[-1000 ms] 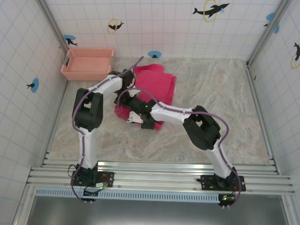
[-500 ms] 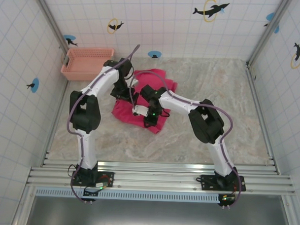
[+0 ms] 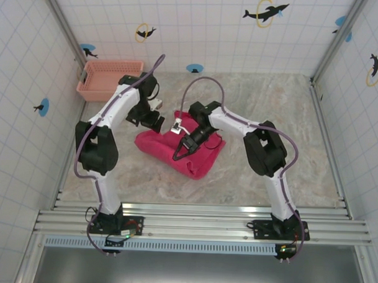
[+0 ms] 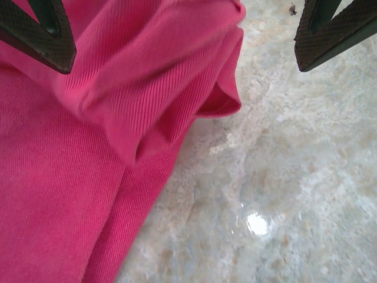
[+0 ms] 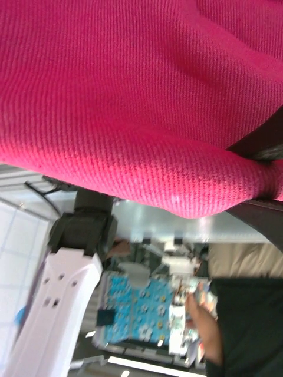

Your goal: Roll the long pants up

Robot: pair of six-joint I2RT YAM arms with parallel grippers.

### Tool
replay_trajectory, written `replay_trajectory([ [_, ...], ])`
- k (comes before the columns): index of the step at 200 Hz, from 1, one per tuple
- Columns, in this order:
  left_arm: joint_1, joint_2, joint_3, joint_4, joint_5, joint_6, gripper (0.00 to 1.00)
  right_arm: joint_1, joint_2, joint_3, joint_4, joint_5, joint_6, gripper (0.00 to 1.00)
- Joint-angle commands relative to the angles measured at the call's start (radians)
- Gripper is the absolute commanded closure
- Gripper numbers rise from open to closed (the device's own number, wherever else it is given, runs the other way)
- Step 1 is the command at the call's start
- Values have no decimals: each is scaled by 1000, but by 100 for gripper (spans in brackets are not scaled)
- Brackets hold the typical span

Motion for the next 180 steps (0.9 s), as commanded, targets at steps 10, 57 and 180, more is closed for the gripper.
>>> replay_trajectory([
  [10,-4,-49,-40,2,2,-24,3,-97,19,15,-35,-130,4,92],
  [57,-30,-40,-22,-16,5,-27,2,-177,38,-125,76,37,89,93],
  [180,-116,-125,-37,43,-35,-69,3,-202,118,-199,180,309,213,91],
])
